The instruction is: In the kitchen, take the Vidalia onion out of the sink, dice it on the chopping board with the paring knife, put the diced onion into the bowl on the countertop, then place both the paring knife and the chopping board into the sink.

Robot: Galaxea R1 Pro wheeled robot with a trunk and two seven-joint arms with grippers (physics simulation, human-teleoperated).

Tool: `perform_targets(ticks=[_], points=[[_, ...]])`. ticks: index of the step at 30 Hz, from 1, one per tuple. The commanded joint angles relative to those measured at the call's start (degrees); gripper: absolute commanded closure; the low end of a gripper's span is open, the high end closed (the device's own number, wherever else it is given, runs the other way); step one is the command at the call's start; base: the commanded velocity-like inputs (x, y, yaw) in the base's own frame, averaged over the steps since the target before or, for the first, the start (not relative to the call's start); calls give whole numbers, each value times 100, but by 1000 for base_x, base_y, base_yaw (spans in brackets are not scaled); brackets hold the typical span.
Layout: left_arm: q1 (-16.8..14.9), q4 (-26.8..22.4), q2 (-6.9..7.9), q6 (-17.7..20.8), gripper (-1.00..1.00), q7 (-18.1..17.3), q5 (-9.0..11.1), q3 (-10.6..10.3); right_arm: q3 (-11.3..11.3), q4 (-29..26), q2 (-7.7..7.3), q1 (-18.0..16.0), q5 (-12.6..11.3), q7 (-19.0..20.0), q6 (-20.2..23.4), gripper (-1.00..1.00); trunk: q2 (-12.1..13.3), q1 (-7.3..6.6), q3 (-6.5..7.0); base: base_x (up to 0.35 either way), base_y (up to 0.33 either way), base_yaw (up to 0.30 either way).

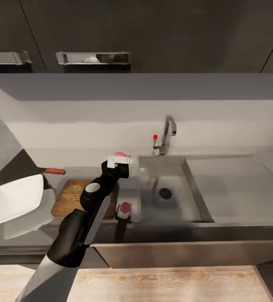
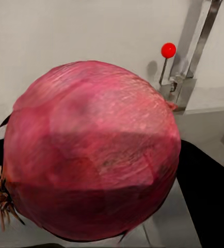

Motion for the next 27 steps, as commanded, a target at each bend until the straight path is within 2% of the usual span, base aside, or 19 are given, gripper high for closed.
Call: perform_targets(ticks=[1,9,20,27], points=[[-5,-5,3,22,100,52,59,-10,-49,-5,5,-2,22,40,-16,-100,-10,3,0,0,261,0],[-5,-4,9,22,100,52,59,-14,-49,-5,5,-2,22,40,-16,-100,-10,3,71,-38,275,0],[-5,-7,13,18,100,52,50,-7,-49,2,5,-2,22,40,-16,-100,-10,3,169,-166,247,0],[-1,-4,15,22,100,52,50,-7,-49,1,6,-2,22,40,-16,-100,-10,3,199,-19,276,0]])
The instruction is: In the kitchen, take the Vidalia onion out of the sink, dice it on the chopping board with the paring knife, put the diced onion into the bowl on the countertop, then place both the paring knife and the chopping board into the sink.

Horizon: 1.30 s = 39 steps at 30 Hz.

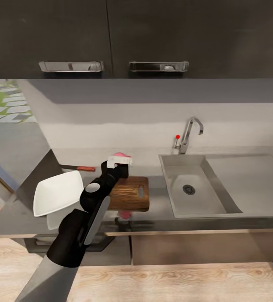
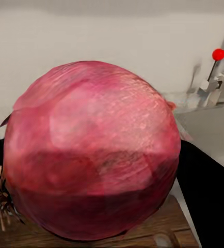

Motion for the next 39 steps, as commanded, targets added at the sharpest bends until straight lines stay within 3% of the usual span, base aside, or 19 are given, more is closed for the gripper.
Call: perform_targets(ticks=[1,39], points=[[-3,-6,19,22,100,52,59,-5,-49,-3,7,-2,22,40,-16,-100,-10,3,-10,-2,238,0],[28,-6,79,13,100,52,59,-24,-49,-4,3,-2,22,40,-16,-100,-10,3,-314,39,21,0]])
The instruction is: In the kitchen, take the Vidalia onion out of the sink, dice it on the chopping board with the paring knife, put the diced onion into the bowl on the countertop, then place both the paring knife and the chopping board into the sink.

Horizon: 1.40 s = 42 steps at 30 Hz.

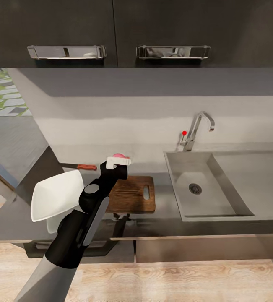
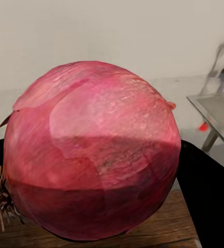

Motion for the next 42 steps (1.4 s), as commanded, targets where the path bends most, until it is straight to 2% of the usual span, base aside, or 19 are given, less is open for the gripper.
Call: perform_targets(ticks=[1,8,14,22,42], points=[[-5,-6,1,23,100,52,60,-7,-49,-2,4,-3,23,40,-17,-100,-11,3,-19,0,0,0],[15,5,1,25,100,52,60,-9,-49,-4,4,-3,23,40,-17,-100,-11,3,-83,0,0,0],[304,64,3,3,100,47,63,-8,-49,-3,4,-3,23,40,-17,-100,-11,3,-137,0,0,0],[655,73,95,-18,100,33,59,-8,-49,-1,4,-3,23,40,-17,-100,-11,3,-210,0,0,0],[696,80,120,-21,100,25,63,-16,-49,-8,4,-3,23,40,-17,-100,-11,3,-384,0,0,0]])
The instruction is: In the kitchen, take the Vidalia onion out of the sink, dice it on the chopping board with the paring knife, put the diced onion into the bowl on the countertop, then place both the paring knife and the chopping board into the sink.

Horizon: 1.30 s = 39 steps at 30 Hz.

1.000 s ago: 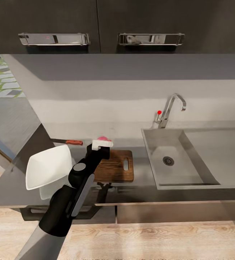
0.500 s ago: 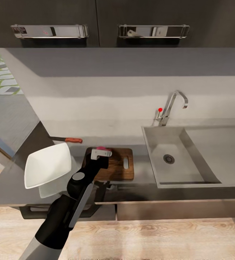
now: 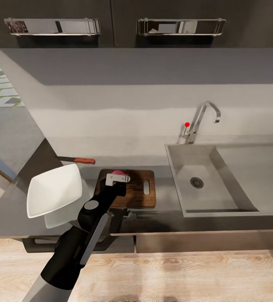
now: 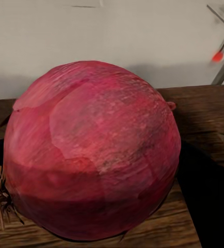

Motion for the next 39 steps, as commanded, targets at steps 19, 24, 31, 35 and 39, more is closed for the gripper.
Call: perform_targets(ticks=[19,24,31,35,39], points=[[3,4,5,32,100,52,62,-8,-58,-4,4,-2,24,40,-25,-100,-10,3,-17,36,0,0],[3,4,6,32,100,52,57,-8,-58,-4,4,-2,22,40,-21,-100,-10,3,-17,33,0,0],[3,3,6,32,100,52,58,-8,-58,-4,4,-2,15,40,-17,-100,-10,3,-34,3,0,0],[3,4,6,32,100,52,57,-8,-58,-4,4,-2,15,40,-17,-100,-10,3,-60,0,0,0],[3,4,6,32,100,52,59,-8,-58,-4,4,-2,15,40,-17,-100,-10,3,-89,0,0,0]])
